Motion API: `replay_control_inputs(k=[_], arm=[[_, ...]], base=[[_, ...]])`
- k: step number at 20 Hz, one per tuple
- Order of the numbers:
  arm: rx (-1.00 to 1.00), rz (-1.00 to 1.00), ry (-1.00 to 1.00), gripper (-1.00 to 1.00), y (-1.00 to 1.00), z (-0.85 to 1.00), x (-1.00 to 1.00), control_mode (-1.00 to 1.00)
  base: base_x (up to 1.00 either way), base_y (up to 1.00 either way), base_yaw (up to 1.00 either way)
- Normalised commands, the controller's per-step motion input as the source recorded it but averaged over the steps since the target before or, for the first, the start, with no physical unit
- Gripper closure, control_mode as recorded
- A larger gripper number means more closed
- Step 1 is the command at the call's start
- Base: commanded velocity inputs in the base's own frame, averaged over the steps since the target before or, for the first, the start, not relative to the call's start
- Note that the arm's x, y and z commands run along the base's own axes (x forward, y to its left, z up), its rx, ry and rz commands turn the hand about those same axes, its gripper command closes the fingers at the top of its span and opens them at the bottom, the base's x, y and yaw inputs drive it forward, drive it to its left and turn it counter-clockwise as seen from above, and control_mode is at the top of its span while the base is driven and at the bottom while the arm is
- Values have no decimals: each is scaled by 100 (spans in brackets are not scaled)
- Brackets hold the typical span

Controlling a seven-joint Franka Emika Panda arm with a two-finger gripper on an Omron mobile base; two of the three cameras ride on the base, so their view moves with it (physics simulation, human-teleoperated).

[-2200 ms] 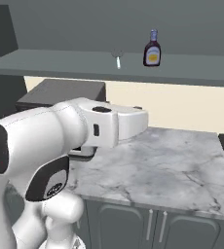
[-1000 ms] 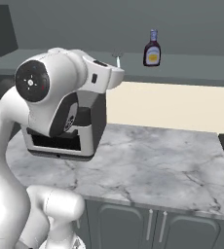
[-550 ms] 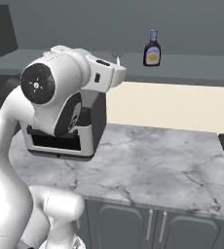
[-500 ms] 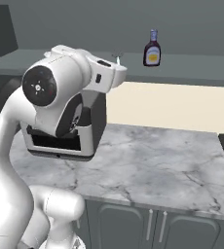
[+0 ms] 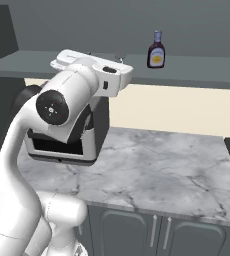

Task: The dining table condiment station is running low on condiment bottle. Refill the condiment station by opening the cabinet and taking the condiment bottle from the cabinet and placing it on the dining table.

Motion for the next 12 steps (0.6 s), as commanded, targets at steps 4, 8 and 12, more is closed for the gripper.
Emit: replay_control_inputs(k=[4, 8, 12], arm=[[-23, 0, -1, -100, 0, -4, 12, -100], [-27, 0, 0, -100, 0, 0, 5, -100], [-16, 0, 0, -100, -15, 0, 4, -100]], base=[[0, 0, 0], [0, 0, 0], [0, 0, 0]])
